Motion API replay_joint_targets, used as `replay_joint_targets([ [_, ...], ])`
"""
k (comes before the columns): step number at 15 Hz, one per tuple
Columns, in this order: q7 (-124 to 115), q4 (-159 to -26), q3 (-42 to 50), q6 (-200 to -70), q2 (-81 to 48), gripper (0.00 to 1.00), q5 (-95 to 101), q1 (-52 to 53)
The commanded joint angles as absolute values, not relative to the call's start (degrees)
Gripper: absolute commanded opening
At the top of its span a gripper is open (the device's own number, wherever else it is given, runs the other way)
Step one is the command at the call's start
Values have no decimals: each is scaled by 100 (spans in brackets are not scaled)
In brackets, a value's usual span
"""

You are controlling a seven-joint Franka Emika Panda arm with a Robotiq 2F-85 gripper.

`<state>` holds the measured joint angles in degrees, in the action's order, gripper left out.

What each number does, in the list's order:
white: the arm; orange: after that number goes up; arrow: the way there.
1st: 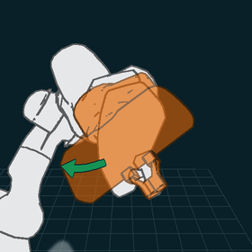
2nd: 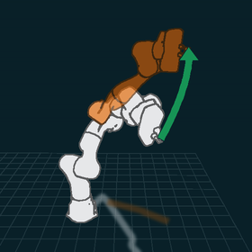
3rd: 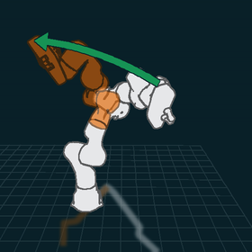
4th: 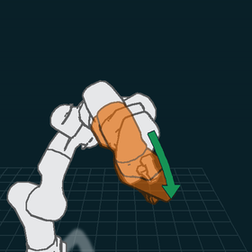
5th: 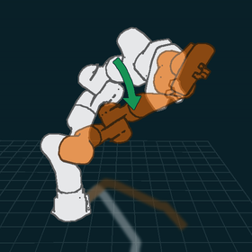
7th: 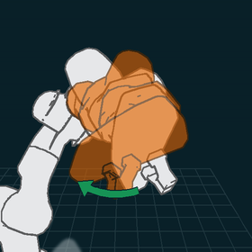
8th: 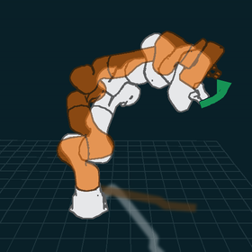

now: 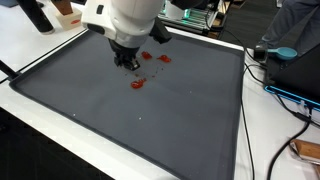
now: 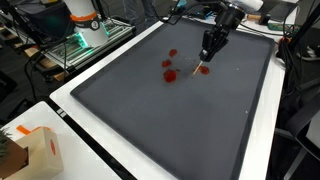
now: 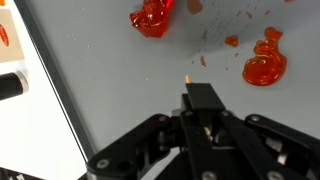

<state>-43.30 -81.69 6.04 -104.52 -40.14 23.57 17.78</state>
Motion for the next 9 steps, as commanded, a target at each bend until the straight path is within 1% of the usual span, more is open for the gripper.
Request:
replay_joint_targets([
  [1,-4530,-7867,657,-10189,-4280,3,2582,1888],
  [9,-4554,-7632,644,-10106,-4516,3,2665,1941],
])
